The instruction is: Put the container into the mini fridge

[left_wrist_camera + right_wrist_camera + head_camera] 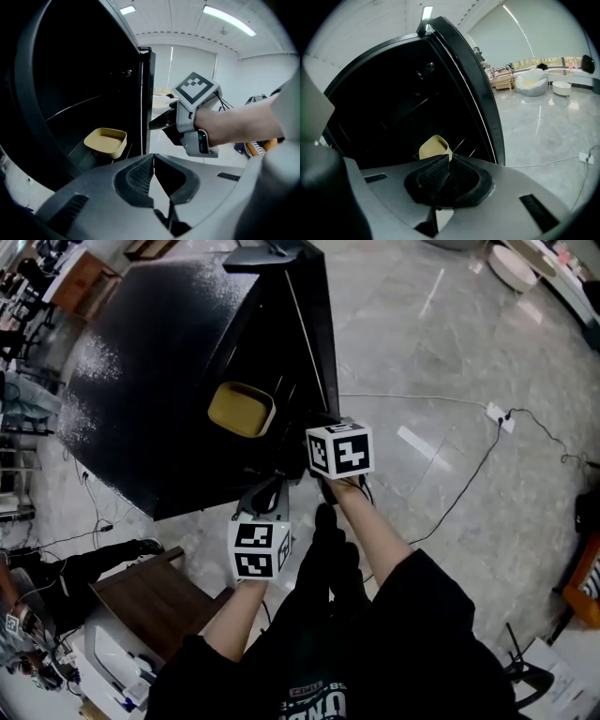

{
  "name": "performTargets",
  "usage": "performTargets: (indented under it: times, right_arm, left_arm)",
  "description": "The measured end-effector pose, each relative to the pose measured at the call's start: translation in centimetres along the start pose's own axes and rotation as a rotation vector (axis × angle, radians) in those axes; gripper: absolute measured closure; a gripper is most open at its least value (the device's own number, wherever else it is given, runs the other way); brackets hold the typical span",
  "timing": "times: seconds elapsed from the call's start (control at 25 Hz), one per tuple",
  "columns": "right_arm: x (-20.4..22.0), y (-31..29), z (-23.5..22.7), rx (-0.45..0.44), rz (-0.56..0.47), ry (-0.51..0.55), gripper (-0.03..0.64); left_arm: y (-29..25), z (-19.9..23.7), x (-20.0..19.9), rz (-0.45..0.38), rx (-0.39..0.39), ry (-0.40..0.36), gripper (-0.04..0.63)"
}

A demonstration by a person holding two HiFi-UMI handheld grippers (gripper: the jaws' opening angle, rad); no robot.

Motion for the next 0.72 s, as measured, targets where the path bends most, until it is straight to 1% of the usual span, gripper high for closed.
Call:
performTargets:
  times: [0.2,0.36,0.56,0.64,0.72]
  right_arm:
    - [1.1,4.2,0.4,0.030,0.021,0.075,0.575]
    - [1.1,8.4,0.4,0.041,0.011,0.135,0.575]
    - [0.6,14.2,1.5,0.061,-0.061,0.139,0.577]
    - [0.1,16.7,2.5,0.068,-0.100,0.154,0.578]
    - [-0.3,19.3,3.8,0.073,-0.135,0.192,0.578]
  left_arm:
    - [1.2,-1.0,-0.4,-0.005,0.008,-0.008,0.581]
    - [1.8,-1.8,-0.8,-0.010,0.017,-0.025,0.581]
    - [3.7,-3.1,-1.7,-0.025,0.042,-0.075,0.581]
    - [4.7,-3.6,-2.5,-0.046,0.057,-0.094,0.581]
    - [6.0,-4.0,-3.4,-0.081,0.071,-0.104,0.583]
Point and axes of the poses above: the fingertips, and each gripper's own axes: y backward along the fingers, z to its left, x out of its underside, the point moved 2 cm from there along y, backward along the fingers, and after that the axes turned 6 degrees about -x, right-handed, at the moved point
